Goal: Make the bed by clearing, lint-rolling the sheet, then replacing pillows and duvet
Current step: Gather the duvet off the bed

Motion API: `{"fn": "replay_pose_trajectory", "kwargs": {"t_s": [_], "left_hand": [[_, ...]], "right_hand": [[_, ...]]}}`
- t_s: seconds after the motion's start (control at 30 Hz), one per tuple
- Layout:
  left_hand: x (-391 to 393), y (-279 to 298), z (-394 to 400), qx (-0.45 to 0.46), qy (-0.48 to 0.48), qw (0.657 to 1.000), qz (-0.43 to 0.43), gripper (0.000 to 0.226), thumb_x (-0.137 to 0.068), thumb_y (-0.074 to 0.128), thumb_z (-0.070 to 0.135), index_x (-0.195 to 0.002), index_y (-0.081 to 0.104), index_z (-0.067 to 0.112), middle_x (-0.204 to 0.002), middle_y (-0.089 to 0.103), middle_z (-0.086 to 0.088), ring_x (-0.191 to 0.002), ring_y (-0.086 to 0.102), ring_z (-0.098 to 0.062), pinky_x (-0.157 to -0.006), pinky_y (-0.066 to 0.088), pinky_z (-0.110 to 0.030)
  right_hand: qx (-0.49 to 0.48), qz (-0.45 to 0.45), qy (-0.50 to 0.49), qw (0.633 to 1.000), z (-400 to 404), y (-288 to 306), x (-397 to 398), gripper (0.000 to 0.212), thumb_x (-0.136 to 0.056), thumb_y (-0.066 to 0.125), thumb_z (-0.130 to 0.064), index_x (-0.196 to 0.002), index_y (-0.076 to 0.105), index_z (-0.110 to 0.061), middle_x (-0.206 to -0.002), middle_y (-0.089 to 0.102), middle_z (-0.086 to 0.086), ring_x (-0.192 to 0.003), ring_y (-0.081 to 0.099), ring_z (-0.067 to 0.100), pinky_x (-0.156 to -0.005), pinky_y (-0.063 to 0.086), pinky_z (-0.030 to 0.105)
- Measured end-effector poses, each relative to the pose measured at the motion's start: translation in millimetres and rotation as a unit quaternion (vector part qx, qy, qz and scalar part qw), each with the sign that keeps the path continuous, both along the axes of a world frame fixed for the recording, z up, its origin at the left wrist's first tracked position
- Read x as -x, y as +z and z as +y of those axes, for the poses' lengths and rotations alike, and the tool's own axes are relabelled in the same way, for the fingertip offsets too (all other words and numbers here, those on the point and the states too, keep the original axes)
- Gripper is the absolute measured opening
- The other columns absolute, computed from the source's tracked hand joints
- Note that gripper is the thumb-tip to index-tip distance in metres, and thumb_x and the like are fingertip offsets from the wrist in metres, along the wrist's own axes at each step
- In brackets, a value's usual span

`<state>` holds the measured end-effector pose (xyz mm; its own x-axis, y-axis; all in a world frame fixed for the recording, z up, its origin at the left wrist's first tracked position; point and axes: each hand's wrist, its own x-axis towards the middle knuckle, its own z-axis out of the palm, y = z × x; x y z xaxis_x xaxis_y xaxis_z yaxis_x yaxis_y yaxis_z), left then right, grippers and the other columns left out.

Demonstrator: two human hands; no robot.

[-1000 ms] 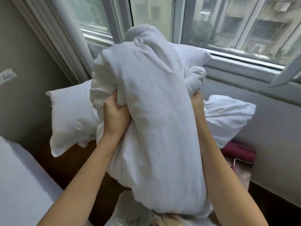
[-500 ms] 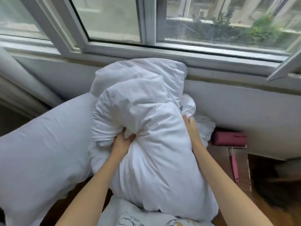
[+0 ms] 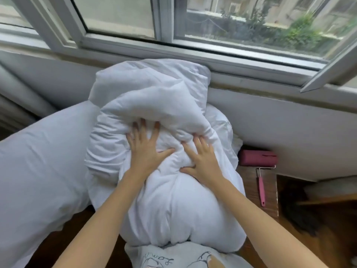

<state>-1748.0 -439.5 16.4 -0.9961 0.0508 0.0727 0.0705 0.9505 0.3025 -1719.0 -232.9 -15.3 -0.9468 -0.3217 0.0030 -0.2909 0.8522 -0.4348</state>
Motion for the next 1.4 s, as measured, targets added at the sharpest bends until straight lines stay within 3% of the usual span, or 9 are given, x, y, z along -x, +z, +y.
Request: {"fn": "replay_pose_trajectory", "kwargs": {"t_s": [0.13,0.3,0.37,0.47,0.6,0.77,0.93,1.13,1.4], "left_hand": [[29.4,-21.6,24.0,0.072,0.013,0.995,-0.073,0.11,-0.064,0.037,0.09,-0.152,0.028,0.024,-0.158,0.009,-0.015,-0.141,0.009,-0.044,-0.103,0.017,-0.076],[27.2,-24.8,25.2,0.093,0.023,0.993,-0.066,0.111,-0.065,0.028,0.092,-0.154,0.022,0.025,-0.16,0.015,-0.016,-0.143,0.011,-0.046,-0.106,0.01,-0.072],[23.4,-21.1,29.6,0.079,0.042,0.994,-0.066,0.11,-0.065,0.029,0.092,-0.154,0.021,0.027,-0.161,0.012,-0.015,-0.144,0.01,-0.044,-0.108,0.008,-0.069],[5.8,-8.7,47.7,0.038,0.089,0.994,-0.057,0.104,-0.072,0.054,0.078,-0.154,0.021,0.022,-0.161,0.01,-0.017,-0.146,0.009,-0.042,-0.112,0.005,-0.064],[-32.9,10.9,113.1,-0.039,0.16,0.985,-0.053,0.099,-0.082,0.065,0.058,-0.155,0.015,0.013,-0.16,0.004,-0.023,-0.149,0.0,-0.036,-0.118,0.002,-0.055],[-88.9,5.8,260.7,-0.119,0.063,0.99,-0.04,0.087,-0.086,0.054,0.059,-0.154,0.02,0.017,-0.162,0.003,-0.017,-0.15,-0.001,-0.031,-0.119,0.003,-0.047],[-110.3,-47.8,373.4,-0.12,-0.067,0.978,-0.154,0.074,-0.094,0.056,0.046,-0.153,0.024,0.016,-0.161,0.008,-0.014,-0.15,0.003,-0.029,-0.12,0.011,-0.048],[-76.4,-138.7,421.2,-0.029,-0.103,0.963,-0.247,0.069,-0.097,0.052,0.041,-0.154,0.021,0.015,-0.16,0.015,-0.019,-0.148,0.011,-0.031,-0.12,0.012,-0.041],[-15.7,-227.8,424.8,0.067,-0.153,0.959,-0.23,0.073,-0.093,0.06,0.031,-0.152,0.023,0.009,-0.154,0.023,-0.026,-0.144,0.022,-0.037,-0.118,0.021,-0.045]], "right_hand": [[-0.043,-0.055,-0.014,0.997,8.6,-14.1,27.6,0.085,-0.079,0.057,-0.064,-0.15,0.025,-0.03,-0.159,0.014,0.013,-0.146,0.007,0.03,-0.108,0.026,0.058],[-0.031,-0.063,0.009,0.997,30.7,-2.9,13.7,0.073,-0.084,0.064,-0.044,-0.149,0.031,-0.032,-0.157,0.02,0.012,-0.144,0.018,0.032,-0.112,0.024,0.05],[0.005,-0.056,0.0,0.998,41.4,4.3,-3.4,0.063,-0.087,0.063,-0.036,-0.145,0.04,-0.025,-0.155,0.026,0.013,-0.142,0.024,0.033,-0.115,0.022,0.044],[0.064,-0.042,0.007,0.997,64.3,12.8,-25.2,0.059,-0.089,0.064,-0.031,-0.143,0.044,-0.019,-0.151,0.034,0.014,-0.14,0.029,0.03,-0.112,0.023,0.034],[0.138,-0.054,-0.001,0.989,119.5,10.3,-53.2,0.056,-0.092,0.06,-0.033,-0.144,0.043,-0.021,-0.151,0.036,0.006,-0.139,0.031,0.021,-0.105,0.032,0.033],[0.168,-0.084,-0.074,0.979,233.4,-24.1,-87.4,0.049,-0.094,0.058,-0.029,-0.141,0.045,-0.02,-0.143,0.047,-0.001,-0.134,0.036,0.015,-0.106,0.034,0.031],[0.087,-0.188,-0.224,0.952,327.6,-80.8,-120.9,0.048,-0.096,0.053,-0.036,-0.141,0.043,-0.025,-0.141,0.049,-0.005,-0.131,0.041,0.014,-0.103,0.04,0.033],[0.034,-0.238,-0.273,0.931,362.0,-142.3,-125.6,0.054,-0.095,0.054,-0.041,-0.143,0.039,-0.022,-0.141,0.049,-0.002,-0.128,0.046,0.016,-0.095,0.047,0.031],[0.003,-0.273,-0.298,0.915,354.1,-219.5,-101.7,0.068,-0.094,0.055,-0.044,-0.149,0.027,-0.015,-0.143,0.048,0.005,-0.128,0.049,0.022,-0.098,0.047,0.035]]}}
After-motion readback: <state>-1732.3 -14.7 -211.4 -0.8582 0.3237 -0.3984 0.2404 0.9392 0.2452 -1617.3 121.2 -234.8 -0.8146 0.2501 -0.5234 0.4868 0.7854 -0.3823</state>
